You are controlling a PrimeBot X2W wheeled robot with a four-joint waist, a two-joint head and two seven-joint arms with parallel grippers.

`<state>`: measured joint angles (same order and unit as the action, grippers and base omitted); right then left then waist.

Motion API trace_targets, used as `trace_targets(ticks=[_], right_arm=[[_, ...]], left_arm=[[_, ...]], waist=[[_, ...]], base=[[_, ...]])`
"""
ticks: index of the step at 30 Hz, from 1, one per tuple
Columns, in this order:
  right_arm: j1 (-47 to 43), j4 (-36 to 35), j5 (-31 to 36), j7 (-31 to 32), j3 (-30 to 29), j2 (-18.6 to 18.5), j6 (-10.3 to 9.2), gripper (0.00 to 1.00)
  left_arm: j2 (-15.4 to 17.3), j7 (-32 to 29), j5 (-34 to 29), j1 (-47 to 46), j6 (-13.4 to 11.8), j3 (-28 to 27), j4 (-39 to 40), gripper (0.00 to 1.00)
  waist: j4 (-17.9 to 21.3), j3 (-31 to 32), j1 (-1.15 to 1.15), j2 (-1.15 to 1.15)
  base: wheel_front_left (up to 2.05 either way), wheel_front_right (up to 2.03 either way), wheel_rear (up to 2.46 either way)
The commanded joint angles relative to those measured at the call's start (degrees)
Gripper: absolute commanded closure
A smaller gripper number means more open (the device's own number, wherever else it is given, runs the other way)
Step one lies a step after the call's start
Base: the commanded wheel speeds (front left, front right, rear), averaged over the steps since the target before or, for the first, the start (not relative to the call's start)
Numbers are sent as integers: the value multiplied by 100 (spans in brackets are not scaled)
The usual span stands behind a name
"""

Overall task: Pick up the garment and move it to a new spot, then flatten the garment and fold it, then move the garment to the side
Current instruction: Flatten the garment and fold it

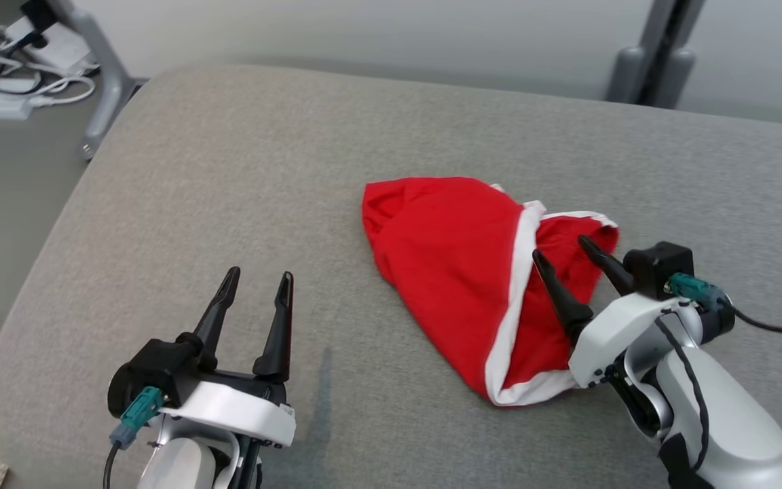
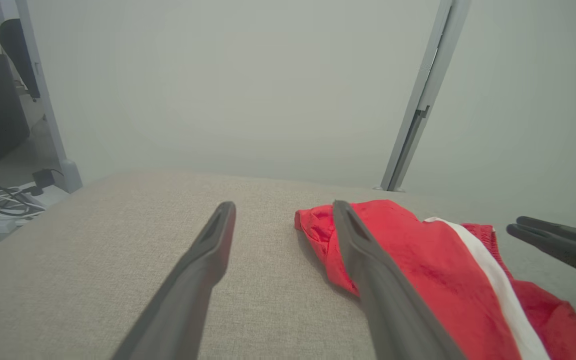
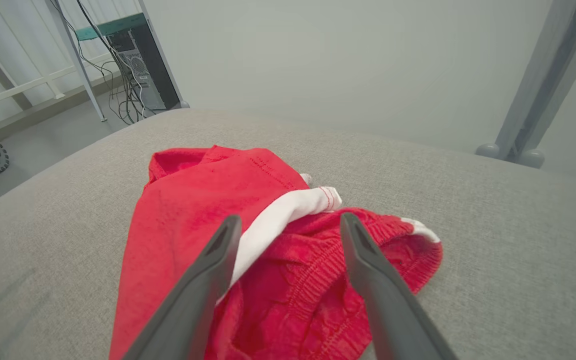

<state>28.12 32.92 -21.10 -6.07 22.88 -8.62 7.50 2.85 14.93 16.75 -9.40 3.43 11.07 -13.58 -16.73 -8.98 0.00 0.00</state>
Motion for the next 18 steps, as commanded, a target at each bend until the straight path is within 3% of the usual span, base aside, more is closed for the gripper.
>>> trace_targets(ticks=[1,8,9,10,11,18], right_arm=[[177,148,-143,30,101,-82,-3,0],[613,647,-664,-51,409,-243,-3,0],[660,708,-747,-45,443,-240,-3,8],[691,787,-910,48,468,-213,-3,65],[739,841,-996,74,485,-219,-3,100],[981,991,-1280,-71,814,-325,-3,100]], left_arm=[[17,28,91,-88,-25,62,3,0],[13,29,257,-213,-155,264,-38,0],[17,29,261,-215,-160,287,-35,0],[16,29,282,-220,-183,308,-33,0],[18,29,295,-230,-198,323,-32,0],[18,29,356,-279,-246,414,-26,0]], waist=[[-192,-176,0,0],[-487,-364,0,0],[-518,-383,0,0],[-543,-397,0,0],[-564,-409,0,0],[-677,-413,0,0]], base=[[0,0,0],[0,0,0],[0,0,0],[0,0,0],[0,0,0],[0,0,0]])
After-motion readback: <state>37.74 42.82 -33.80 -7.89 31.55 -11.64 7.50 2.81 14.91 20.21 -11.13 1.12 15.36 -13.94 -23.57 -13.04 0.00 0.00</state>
